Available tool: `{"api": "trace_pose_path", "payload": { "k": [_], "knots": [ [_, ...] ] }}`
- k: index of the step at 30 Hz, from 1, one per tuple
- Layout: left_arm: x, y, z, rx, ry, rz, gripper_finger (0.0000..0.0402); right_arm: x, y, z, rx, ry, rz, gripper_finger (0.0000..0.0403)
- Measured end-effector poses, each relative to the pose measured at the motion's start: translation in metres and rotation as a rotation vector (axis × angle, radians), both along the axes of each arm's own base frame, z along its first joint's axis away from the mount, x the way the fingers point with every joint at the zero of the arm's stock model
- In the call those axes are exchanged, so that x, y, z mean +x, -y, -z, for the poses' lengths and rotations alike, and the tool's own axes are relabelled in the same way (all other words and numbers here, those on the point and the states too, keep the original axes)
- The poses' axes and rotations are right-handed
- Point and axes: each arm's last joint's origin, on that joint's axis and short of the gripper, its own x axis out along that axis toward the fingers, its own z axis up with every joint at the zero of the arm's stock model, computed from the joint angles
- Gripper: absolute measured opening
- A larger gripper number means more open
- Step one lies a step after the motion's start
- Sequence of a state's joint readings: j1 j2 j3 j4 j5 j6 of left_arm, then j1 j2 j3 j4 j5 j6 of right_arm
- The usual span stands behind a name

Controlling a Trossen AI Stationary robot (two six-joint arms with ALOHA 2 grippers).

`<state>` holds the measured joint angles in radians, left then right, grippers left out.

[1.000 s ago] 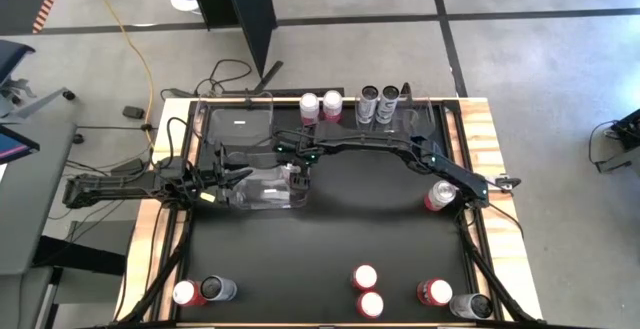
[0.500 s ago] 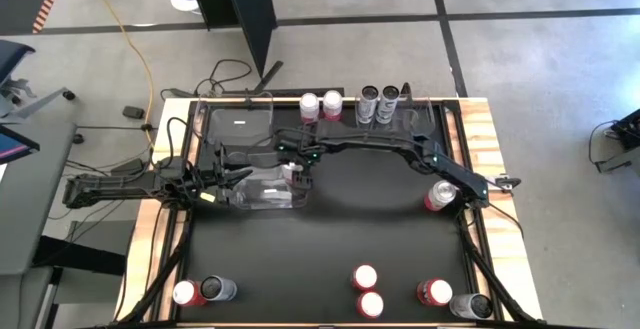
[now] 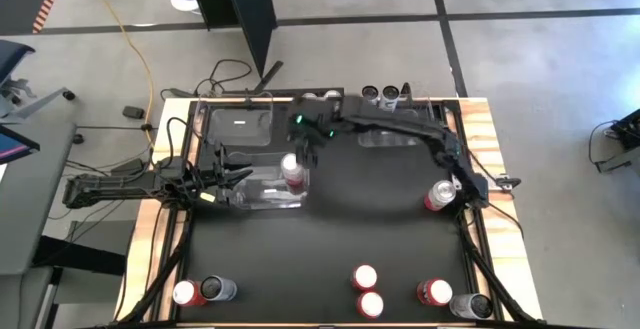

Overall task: Sort soda cans
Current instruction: Put the top right pink-white soda can into the bottom transparent bin

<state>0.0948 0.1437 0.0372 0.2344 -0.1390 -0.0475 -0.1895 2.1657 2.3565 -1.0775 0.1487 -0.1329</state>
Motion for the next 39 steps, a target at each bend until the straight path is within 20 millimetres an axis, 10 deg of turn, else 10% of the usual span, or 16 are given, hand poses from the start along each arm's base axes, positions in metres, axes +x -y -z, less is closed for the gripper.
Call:
{"api": "trace_pose_path", "payload": {
  "k": [16,39],
  "knots": [
    [0.000,0.000,0.000,-0.001,0.005,0.000,0.0093,-0.072,0.159,0.001,0.075,-0.012,0.269,0.0338],
    [0.000,0.000,-0.001,0.014,0.006,-0.002,0.0093,-0.069,0.210,0.084,0.238,-0.188,0.207,0.0357]
  ]
}}
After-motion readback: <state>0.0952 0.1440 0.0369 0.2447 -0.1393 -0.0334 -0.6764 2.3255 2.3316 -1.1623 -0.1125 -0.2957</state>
